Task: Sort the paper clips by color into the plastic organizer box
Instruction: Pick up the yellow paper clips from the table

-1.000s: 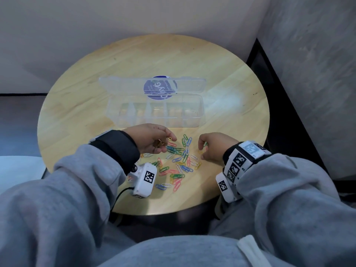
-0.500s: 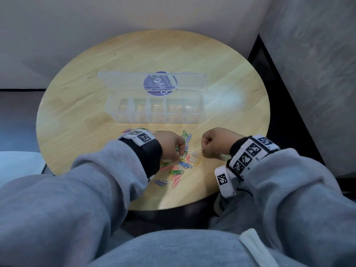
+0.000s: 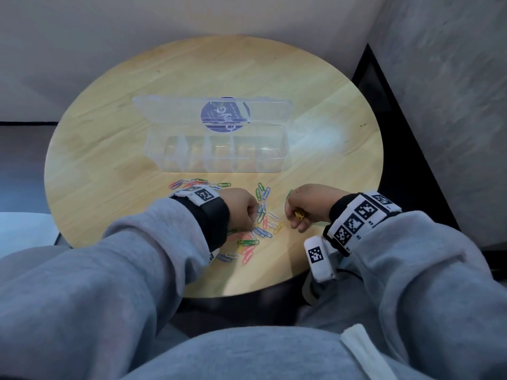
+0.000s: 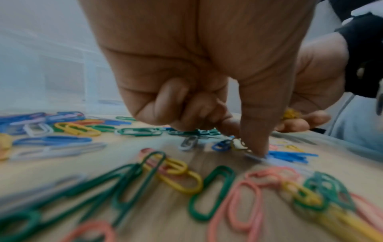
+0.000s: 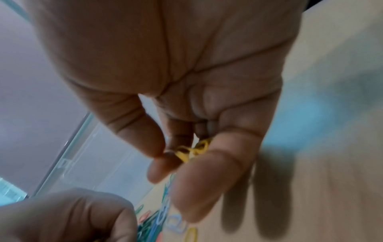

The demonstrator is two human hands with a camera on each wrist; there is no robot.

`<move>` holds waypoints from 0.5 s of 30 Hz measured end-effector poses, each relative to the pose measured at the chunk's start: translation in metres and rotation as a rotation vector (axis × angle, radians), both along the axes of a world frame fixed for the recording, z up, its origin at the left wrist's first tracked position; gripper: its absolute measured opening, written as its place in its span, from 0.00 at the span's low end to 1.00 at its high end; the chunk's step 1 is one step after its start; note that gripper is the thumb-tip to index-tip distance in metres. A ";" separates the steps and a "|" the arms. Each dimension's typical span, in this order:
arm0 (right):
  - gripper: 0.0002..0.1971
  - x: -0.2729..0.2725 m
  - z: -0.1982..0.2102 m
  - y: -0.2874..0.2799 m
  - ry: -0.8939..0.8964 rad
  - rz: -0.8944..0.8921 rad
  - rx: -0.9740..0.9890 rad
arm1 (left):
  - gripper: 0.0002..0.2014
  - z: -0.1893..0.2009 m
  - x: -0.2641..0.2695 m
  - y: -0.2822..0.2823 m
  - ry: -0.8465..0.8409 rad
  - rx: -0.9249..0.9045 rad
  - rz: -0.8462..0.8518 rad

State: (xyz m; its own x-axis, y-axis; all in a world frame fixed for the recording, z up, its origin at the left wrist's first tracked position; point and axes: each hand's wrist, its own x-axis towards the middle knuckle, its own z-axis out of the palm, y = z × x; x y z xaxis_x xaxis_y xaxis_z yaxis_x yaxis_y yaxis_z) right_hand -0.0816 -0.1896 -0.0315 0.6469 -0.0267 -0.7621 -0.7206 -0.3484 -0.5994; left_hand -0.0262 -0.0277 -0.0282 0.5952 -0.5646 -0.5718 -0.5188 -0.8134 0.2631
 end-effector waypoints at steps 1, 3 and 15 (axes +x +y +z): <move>0.11 -0.001 0.000 0.000 -0.020 0.052 -0.026 | 0.05 0.000 0.002 0.003 0.034 -0.020 0.043; 0.06 -0.003 0.000 0.000 -0.070 0.190 -0.113 | 0.05 0.002 0.008 0.009 0.148 -0.091 0.175; 0.07 -0.008 0.006 0.020 -0.225 0.548 -0.595 | 0.15 0.018 0.022 0.027 0.613 -0.424 0.662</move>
